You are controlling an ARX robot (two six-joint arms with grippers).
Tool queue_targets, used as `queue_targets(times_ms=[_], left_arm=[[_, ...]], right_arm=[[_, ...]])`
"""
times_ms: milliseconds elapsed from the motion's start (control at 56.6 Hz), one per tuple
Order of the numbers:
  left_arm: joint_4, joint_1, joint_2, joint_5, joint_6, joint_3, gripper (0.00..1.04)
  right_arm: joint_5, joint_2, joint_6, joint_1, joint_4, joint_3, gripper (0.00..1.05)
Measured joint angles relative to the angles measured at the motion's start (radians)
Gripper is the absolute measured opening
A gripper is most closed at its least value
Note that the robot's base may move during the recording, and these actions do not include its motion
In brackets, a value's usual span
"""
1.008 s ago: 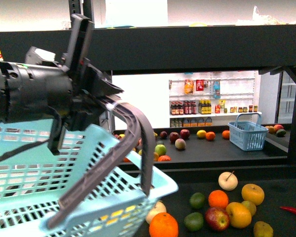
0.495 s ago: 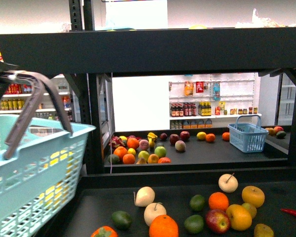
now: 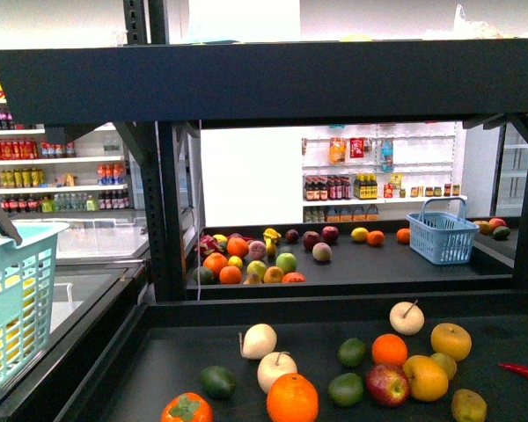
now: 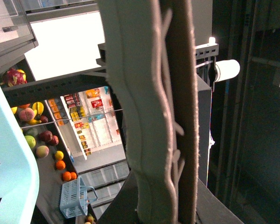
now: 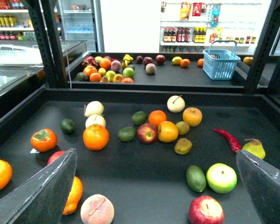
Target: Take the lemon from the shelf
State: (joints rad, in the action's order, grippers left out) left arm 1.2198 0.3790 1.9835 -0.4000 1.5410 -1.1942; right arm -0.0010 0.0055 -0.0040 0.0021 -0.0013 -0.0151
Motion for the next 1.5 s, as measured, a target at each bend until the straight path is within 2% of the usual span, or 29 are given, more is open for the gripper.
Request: queue_targets(times_ms=[424, 884, 972, 1025, 1096, 1397, 1503], left_arm=[[0.112, 0.045, 0.132, -0.039, 0.032, -0.033, 0.09], [0.166, 0.052, 0.2, 0.005, 0.079, -0.041, 0.09], [0.172, 0.053, 0.2, 0.003, 0.079, -0.039, 0.27], [0.175, 0.054, 0.2, 0.003, 0.079, -0.039, 0.33], [0.175, 0.062, 0.199, 0.008, 0.068, -0.029, 0.46], [0.032, 0.107, 0.173, 0.034, 0.019, 0.015, 0.97], [-0.016, 0.108, 0.13, 0.026, -0.011, 0.031, 0.96]], right_arm=[[0.0, 0.0, 0.0, 0.0, 0.0, 0.0, 1.02], [0.0, 0.0, 0.0, 0.0, 0.0, 0.0, 1.02], [0.0, 0.0, 0.0, 0.0, 0.0, 0.0, 1.02], [0.0, 0.0, 0.0, 0.0, 0.0, 0.0, 1.02], [0.0, 0.0, 0.0, 0.0, 0.0, 0.0, 1.02], [0.0, 0.0, 0.0, 0.0, 0.0, 0.0, 1.02], [0.0, 0.0, 0.0, 0.0, 0.0, 0.0, 1.02]])
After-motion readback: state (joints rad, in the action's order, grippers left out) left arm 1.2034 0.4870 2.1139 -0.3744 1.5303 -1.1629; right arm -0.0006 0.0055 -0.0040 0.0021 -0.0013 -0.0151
